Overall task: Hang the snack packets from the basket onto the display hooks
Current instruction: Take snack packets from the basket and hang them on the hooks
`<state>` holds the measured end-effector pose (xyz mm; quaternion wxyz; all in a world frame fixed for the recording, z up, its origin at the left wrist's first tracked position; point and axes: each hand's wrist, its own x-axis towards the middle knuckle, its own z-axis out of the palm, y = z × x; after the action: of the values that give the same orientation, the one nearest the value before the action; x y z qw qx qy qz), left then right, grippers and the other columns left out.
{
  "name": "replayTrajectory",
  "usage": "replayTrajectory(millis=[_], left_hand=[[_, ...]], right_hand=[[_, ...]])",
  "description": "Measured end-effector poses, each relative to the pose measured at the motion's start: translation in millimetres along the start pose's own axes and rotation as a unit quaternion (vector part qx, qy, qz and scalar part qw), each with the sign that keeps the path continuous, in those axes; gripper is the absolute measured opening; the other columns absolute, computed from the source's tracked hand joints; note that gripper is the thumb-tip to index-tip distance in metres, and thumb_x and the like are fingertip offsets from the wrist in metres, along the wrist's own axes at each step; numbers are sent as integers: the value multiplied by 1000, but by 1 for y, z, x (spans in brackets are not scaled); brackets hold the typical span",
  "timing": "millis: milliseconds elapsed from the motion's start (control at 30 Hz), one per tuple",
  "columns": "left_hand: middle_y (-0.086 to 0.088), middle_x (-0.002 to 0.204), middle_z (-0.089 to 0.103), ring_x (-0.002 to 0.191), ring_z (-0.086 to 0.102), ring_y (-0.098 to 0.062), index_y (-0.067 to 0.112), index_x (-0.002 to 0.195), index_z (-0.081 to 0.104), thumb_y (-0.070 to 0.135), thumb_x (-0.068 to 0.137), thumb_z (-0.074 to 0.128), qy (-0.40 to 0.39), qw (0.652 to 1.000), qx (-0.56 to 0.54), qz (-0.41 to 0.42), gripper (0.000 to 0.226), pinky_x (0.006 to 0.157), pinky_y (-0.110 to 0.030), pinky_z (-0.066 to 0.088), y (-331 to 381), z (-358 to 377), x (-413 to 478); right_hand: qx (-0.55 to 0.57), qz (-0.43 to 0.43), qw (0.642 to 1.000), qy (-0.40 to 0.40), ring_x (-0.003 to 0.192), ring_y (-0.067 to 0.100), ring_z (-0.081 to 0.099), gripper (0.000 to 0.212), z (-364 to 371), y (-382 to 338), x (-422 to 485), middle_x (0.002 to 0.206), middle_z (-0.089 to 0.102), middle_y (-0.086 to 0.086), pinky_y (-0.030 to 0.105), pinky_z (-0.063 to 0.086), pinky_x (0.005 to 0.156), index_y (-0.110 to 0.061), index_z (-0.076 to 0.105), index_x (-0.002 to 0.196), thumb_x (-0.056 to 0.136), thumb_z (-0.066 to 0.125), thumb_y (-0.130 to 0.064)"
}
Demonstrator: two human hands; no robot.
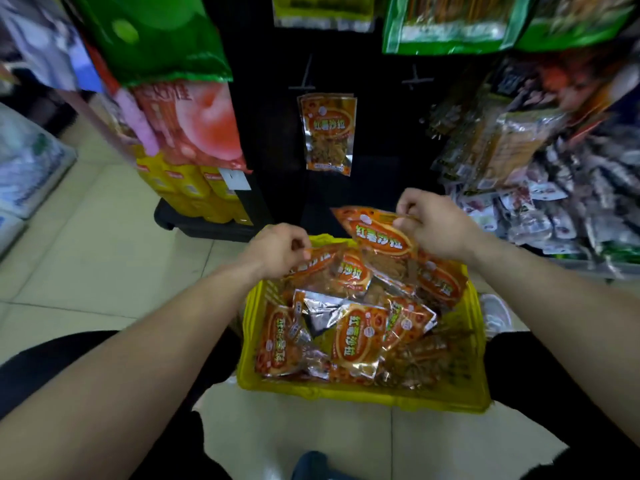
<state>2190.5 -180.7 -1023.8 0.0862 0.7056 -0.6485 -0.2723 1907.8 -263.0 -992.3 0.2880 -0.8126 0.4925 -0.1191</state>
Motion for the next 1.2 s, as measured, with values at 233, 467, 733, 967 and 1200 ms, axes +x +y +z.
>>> replayTrajectory(millis=[233,467,733,967,1200], left_hand=[[7,77,70,72,62,-6,28,78,67,25,90,72,92,989,-107,33,13,64,-22,45,34,-69,-22],[3,82,75,76,71,-9,17,89,65,22,96,65,142,970,-197,17,8,63,-25,54,32,-72,-25],[8,80,72,73,68,-6,29,83,63,27,94,66,184,974,-131,5,12,59,-24,49,35,-85,-8],[16,78,74,74,70,2,37,84,67,23,95,67,151,972,-177,42,18,58,-13,47,46,-74,9],[20,85,75,80,71,2,42,90,71,22,98,62,51,964,-237,109,23,65,-10,50,78,-57,19]], right_hand=[[19,-26,997,71,69,2,52,14,-61,-13,-26,77,56,-10,27,34,53,-24,51,89,96,63,-28],[29,-47,996,64,78,7,61,14,-57,-18,-22,85,65,-8,27,39,57,-26,51,88,95,62,-26],[49,-55,996,58,88,6,65,12,-63,-8,-7,89,68,-11,33,52,67,-30,57,87,91,68,-25],[40,-58,997,-11,73,1,61,12,-51,-7,2,80,67,-10,32,48,61,-31,62,82,88,72,-27],[76,-53,995,37,90,-5,59,13,-42,-20,13,111,66,-13,24,48,72,-32,64,82,86,75,-28]])
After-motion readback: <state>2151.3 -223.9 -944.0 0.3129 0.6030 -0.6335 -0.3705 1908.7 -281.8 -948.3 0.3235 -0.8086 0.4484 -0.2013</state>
